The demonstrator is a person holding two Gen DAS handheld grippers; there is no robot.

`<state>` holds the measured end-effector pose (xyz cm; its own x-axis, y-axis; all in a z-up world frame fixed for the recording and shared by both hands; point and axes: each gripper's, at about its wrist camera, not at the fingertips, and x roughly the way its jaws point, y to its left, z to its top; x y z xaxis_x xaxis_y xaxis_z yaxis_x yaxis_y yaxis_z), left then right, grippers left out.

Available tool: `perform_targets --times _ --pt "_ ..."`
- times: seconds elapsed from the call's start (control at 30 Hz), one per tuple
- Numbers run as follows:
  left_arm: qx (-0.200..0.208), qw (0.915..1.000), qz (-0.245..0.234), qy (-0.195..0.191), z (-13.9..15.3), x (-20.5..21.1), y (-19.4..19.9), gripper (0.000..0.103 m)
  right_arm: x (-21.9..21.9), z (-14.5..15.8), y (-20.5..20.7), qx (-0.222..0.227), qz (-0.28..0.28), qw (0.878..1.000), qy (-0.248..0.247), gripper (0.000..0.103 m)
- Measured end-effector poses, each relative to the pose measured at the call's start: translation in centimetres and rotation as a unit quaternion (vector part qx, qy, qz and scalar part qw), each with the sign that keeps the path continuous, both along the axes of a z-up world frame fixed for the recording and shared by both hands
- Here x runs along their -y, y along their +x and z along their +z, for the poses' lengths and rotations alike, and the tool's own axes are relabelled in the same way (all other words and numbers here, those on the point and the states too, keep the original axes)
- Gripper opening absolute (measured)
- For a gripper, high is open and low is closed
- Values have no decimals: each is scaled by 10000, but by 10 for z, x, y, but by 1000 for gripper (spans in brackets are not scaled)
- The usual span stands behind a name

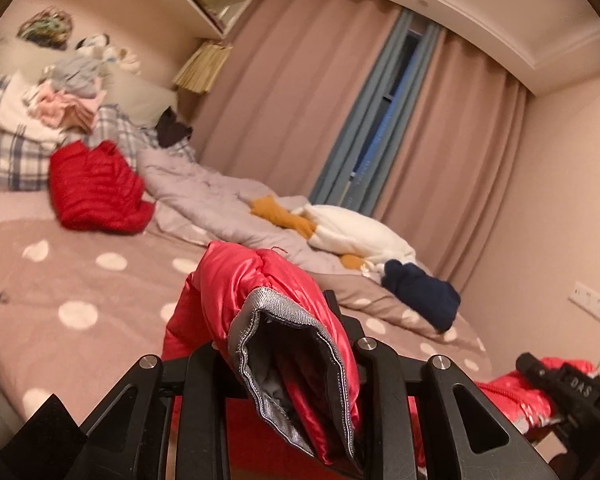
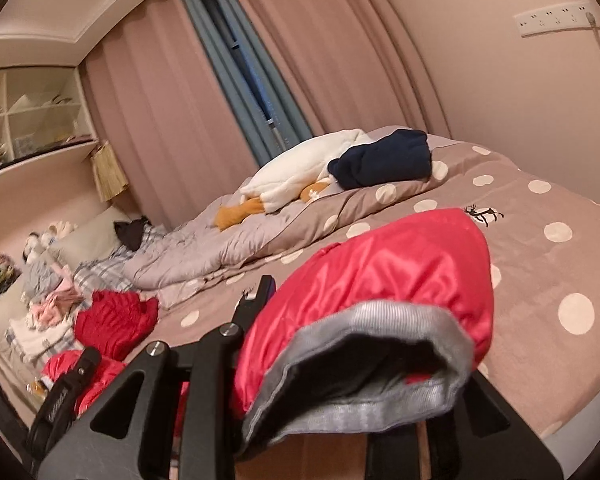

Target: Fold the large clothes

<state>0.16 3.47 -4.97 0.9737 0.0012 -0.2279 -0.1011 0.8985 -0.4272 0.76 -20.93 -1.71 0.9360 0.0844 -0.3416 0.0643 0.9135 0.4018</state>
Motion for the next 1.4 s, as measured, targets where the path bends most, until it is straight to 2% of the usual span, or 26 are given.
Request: perform_targets --times 0.1,0.3,0.4,0.83,1.0,1.1,1.17,1.27,1.4 --pt "-91 9998 -188 -64 -4 -3 15 23 3 -6 12 -32 -120 9997 229 27" --pt "-584 9978 -284 -161 -14 -13 36 23 1 -24 26 -176 -195 9982 542 28" --pt "-575 9979 -277 -62 -13 -13 36 23 -6 -19 32 -151 -123 9985 515 28" --pt "-641 9976 -201 -180 -12 -11 42 23 -10 -16 39 -93 -12 9993 358 30" --pt "-784 9958 -190 -423 -17 -18 50 23 -15 -18 45 -168 19 9996 223 31" --pt "-868 9951 -168 -447 -19 -19 52 28 -17 -19 47 -197 49 9996 203 35" --pt "-914 9947 -192 -428 -19 -19 52 31 -15 -21 48 -216 71 9994 256 41" --pt "-912 9951 -252 -294 -19 -17 50 34 -11 -23 50 -242 170 9989 377 46" --pt "-872 9957 -312 -96 -28 -15 48 49 -10 -24 50 -270 185 9987 378 49"
